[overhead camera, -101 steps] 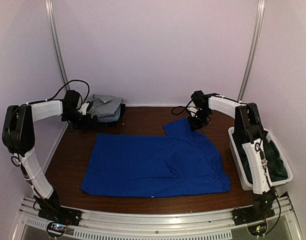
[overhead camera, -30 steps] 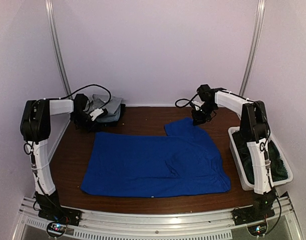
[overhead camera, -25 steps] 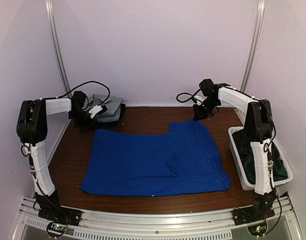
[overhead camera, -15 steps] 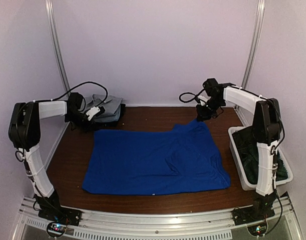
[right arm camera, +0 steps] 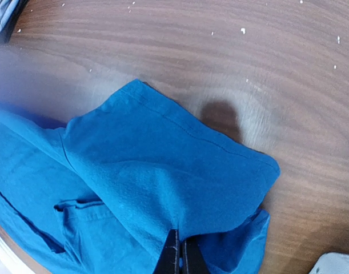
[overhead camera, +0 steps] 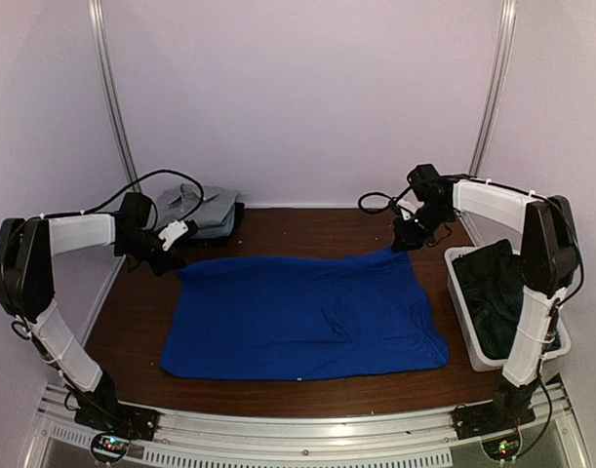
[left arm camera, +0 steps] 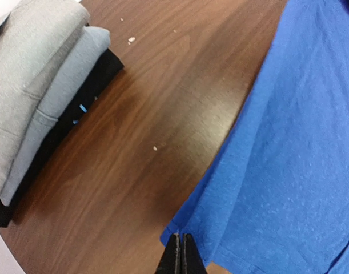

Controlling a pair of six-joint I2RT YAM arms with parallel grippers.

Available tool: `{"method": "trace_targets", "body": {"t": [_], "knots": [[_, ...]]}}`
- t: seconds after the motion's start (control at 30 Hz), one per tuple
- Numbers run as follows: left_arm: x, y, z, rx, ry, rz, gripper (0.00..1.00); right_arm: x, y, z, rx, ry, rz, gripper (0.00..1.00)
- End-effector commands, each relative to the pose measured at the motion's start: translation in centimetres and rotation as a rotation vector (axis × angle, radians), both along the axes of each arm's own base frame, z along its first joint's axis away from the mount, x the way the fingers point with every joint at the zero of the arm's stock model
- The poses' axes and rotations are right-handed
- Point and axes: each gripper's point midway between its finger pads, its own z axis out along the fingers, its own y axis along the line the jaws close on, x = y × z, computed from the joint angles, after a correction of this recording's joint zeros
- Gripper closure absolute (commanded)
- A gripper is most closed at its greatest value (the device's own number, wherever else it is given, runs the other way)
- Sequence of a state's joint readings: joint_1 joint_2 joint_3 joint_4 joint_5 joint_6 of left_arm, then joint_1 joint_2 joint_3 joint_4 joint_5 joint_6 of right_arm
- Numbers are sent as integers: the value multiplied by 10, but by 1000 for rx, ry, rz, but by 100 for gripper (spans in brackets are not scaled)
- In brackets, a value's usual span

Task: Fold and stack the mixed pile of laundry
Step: Fold the 1/3-folded T-shirt at the center of the board.

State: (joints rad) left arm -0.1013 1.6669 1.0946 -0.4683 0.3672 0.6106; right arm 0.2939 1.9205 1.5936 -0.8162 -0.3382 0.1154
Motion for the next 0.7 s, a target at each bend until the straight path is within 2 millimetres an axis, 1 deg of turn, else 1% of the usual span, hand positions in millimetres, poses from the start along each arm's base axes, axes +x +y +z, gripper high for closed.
{"method": "trace_targets", "body": {"t": [0.0,0.13,0.2,0.27,0.3,0.37,0.57,0.67], "knots": [[-8,2,8,35,-53,15,100,-19,6,13,30,-28,4,100],[-23,1,7,50,-41,21,100,-42,2,9,20,-15,-5,100],[-32,3,2,73,-31,25,100,-54,0,6,26,-8,-12,100],[-36,7,-2,102,-32,40,100,-66,1,2,35,-1,-12,100],[-38,8,-3,112,-33,42,100,-74,0,-5,35,15,-11,100],[-42,7,-5,115,-36,38,100,-84,2,-11,38,28,-11,100],[-46,6,-28,186,4,37,100,-104,7,-38,30,79,1,100],[-46,4,-38,197,33,42,100,-109,10,-48,21,97,5,100]]}}
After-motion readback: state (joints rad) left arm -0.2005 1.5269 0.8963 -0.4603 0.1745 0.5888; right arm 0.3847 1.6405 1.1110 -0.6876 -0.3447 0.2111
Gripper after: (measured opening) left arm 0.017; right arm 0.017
